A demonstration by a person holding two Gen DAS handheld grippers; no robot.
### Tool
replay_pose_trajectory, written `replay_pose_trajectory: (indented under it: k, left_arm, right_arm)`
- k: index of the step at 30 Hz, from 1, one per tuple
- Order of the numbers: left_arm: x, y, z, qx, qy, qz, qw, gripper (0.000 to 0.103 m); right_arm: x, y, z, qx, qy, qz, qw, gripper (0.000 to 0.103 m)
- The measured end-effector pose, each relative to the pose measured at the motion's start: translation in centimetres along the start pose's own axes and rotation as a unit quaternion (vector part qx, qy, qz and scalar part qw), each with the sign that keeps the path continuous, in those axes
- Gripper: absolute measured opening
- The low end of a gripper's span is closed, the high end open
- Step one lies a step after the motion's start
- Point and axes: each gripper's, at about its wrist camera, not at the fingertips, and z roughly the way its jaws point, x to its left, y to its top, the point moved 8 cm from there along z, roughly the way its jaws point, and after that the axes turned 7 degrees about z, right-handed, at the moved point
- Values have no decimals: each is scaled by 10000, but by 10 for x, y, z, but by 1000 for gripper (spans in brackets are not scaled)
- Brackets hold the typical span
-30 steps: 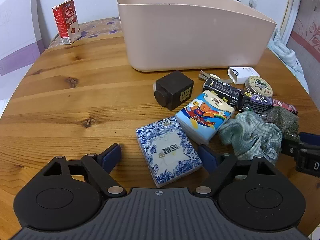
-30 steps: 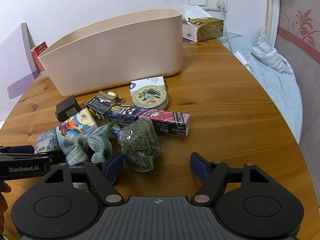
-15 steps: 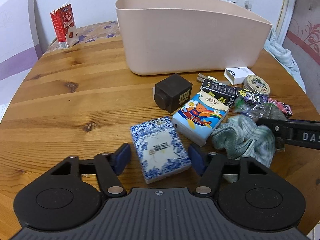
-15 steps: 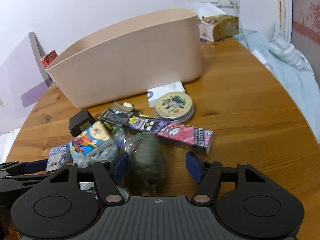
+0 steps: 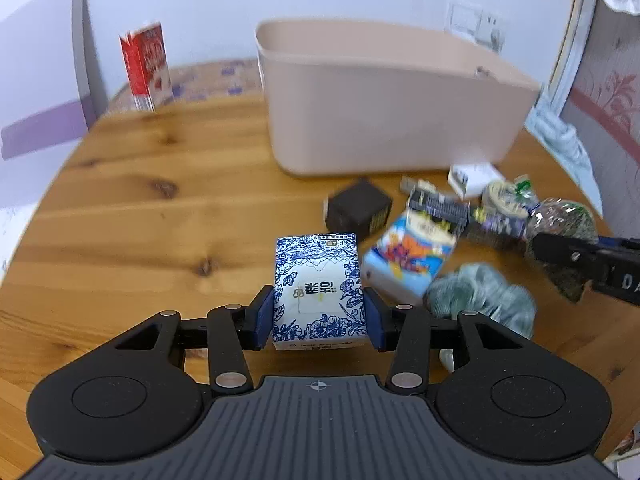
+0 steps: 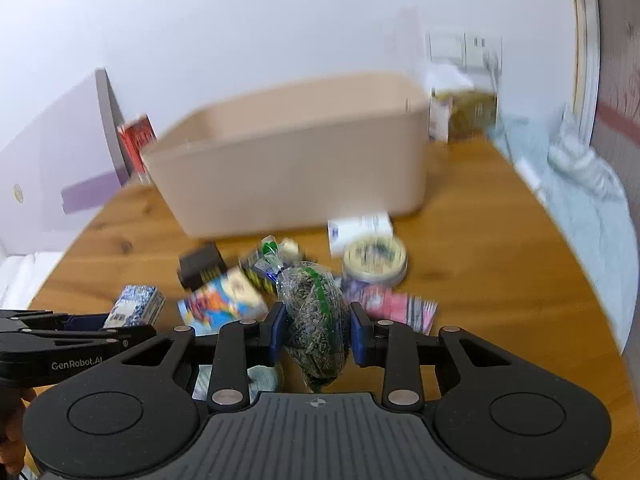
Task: Organize objects
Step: 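Carry both items over the beige bin and open both tools to drop them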
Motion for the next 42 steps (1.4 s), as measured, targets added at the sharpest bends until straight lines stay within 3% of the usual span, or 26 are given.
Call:
replay_pose_trajectory:
  k: [10,19,26,33,34,37,39,40,42]
  left_arm:
    - [9,68,-33,-877,207,161,9958,47]
    - [11,147,1,-1187,422,188,9919,47]
    - [2,185,56,-861,400,370,9948,47]
    - [-10,183,97,-311,195,588,9976,47]
    - [-11,182,100,-269,171,580,9978,47]
    - [-12,178,102,-277,169,610,9976,53]
    - [-12,178,94,-401,185,628,9970,75]
    - [-12,179,88,-506,191,619,9966,78]
    - [-10,176,72,-659,189,610,9958,85]
  right_arm:
    - [11,75,-9,-674,84,-97,9976,31]
    - [13,139,24,-983,-124,-142,9950,31]
    - [-2,156,69,-768,-331,-69,9965,31]
    - [-2,151,107,-404,-478,-247,9977,33]
    - [-2,151,110,-370,-456,-239,9980,41]
    - [-1,150,108,-452,-460,-239,9976,51]
    - [-1,150,97,-577,-447,-222,9971,66]
    - [-1,149,90,-657,-442,-226,9966,72]
    - [0,148,77,-754,-404,-287,9959,75]
